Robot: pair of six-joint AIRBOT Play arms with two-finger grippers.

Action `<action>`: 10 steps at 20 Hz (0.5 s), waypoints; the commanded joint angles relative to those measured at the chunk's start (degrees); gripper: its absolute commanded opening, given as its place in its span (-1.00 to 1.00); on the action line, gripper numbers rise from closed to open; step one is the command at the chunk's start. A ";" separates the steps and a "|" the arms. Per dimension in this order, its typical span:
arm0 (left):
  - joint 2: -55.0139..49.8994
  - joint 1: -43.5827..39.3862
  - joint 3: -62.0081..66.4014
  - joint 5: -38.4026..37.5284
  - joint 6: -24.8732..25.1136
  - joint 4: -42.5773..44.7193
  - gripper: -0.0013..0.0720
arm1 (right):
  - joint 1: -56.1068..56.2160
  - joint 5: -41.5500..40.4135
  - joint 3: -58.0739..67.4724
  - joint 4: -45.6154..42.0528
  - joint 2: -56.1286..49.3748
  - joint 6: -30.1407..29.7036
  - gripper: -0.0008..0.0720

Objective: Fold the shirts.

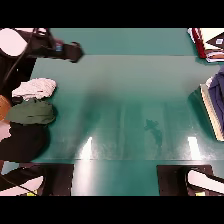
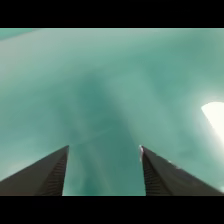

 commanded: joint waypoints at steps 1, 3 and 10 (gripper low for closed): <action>-2.49 10.32 -0.81 -7.37 -5.11 11.93 0.53 | 0.02 -0.04 0.07 0.00 -0.02 0.02 -0.92; -4.07 15.98 -5.25 -5.49 -5.25 11.91 0.53 | 0.02 -0.07 0.07 0.00 -0.02 0.02 -0.92; -13.84 26.53 -17.33 2.91 -8.31 11.72 0.53 | 0.02 1.20 0.04 0.00 -0.02 0.02 -0.92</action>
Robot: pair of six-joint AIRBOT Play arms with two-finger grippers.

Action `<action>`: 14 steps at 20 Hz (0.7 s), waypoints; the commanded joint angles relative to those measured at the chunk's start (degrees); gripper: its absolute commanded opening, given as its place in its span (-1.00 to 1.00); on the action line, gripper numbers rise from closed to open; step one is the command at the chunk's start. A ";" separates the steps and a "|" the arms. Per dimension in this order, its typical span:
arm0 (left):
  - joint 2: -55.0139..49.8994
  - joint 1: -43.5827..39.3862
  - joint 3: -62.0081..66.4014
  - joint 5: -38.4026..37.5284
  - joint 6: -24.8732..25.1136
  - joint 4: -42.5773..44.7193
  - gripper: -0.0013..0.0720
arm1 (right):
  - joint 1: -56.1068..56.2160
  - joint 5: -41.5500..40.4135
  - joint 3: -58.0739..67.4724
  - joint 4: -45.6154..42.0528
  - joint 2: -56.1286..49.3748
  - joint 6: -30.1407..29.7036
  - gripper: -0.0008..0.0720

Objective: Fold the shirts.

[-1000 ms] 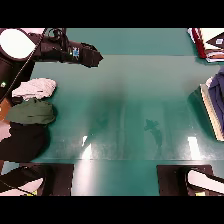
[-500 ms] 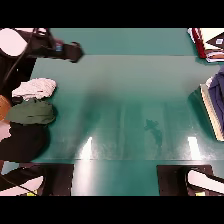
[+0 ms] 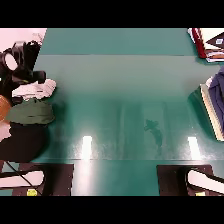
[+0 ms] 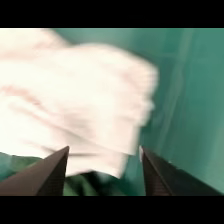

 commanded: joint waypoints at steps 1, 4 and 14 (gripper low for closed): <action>-5.33 3.74 -2.93 2.71 -1.60 0.59 0.53 | 0.02 1.70 0.04 -0.02 -0.02 0.02 -0.92; -7.52 3.72 -2.95 3.58 -1.53 0.39 0.53 | 0.02 2.84 0.02 0.00 -0.02 0.02 -0.92; 2.69 3.72 -2.03 0.59 -1.44 -1.22 -0.90 | 0.02 1.27 0.09 0.61 0.35 0.04 -0.92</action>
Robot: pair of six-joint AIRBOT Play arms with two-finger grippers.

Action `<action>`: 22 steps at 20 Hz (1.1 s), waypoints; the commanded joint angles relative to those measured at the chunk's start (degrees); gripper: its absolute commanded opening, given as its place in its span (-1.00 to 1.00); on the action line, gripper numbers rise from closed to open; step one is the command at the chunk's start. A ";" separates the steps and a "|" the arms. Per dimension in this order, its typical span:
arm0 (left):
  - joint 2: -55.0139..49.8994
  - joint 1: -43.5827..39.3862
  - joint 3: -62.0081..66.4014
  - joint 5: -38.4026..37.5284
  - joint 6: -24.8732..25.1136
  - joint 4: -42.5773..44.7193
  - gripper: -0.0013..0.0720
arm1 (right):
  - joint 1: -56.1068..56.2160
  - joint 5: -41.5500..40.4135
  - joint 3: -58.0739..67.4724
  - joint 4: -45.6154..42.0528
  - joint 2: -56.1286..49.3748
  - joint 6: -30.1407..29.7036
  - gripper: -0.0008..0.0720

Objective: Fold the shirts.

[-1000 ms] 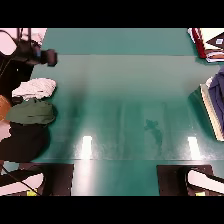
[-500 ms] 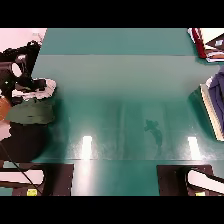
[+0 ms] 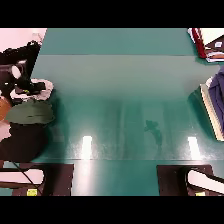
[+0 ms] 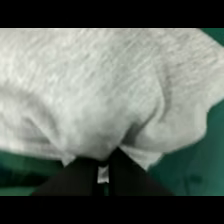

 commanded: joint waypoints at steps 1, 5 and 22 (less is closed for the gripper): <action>9.53 0.04 2.16 1.18 0.00 -1.25 -0.90 | 0.02 -2.95 0.04 0.37 0.83 0.04 -0.92; 25.64 0.04 10.12 -2.97 3.65 -4.39 -0.90 | 0.02 -12.48 0.04 0.35 4.37 0.02 -0.92; 12.28 -57.20 9.62 -1.25 13.03 -22.99 0.43 | 0.02 -18.38 0.04 0.15 9.20 -0.11 -0.92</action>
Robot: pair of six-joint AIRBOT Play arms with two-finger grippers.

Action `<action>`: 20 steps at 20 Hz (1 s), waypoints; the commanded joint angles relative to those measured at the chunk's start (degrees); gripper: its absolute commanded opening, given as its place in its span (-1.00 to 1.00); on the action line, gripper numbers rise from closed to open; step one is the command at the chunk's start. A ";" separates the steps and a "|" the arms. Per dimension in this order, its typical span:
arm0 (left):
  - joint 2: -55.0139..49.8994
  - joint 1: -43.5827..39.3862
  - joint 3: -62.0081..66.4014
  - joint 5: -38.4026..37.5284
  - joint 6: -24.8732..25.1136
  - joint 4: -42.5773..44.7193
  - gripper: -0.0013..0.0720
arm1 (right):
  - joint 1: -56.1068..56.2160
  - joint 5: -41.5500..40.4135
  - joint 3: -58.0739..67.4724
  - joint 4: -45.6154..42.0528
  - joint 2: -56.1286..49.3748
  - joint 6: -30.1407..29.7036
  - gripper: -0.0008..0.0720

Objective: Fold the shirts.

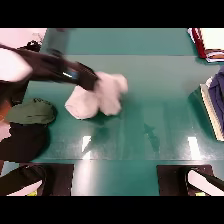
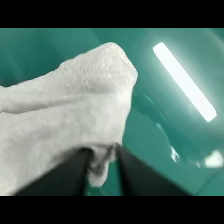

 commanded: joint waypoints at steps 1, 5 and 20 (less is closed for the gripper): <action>-8.98 -10.99 -0.57 4.50 2.54 -0.09 0.73 | 0.02 1.03 0.04 -0.11 0.09 0.00 -0.92; -10.49 -3.48 -0.26 2.32 1.20 9.38 0.70 | 0.02 3.32 0.04 -0.52 0.09 0.00 -0.92; -30.99 32.92 -2.25 3.37 12.70 -10.58 0.69 | 0.04 7.02 -11.72 -0.28 -0.02 0.02 -0.92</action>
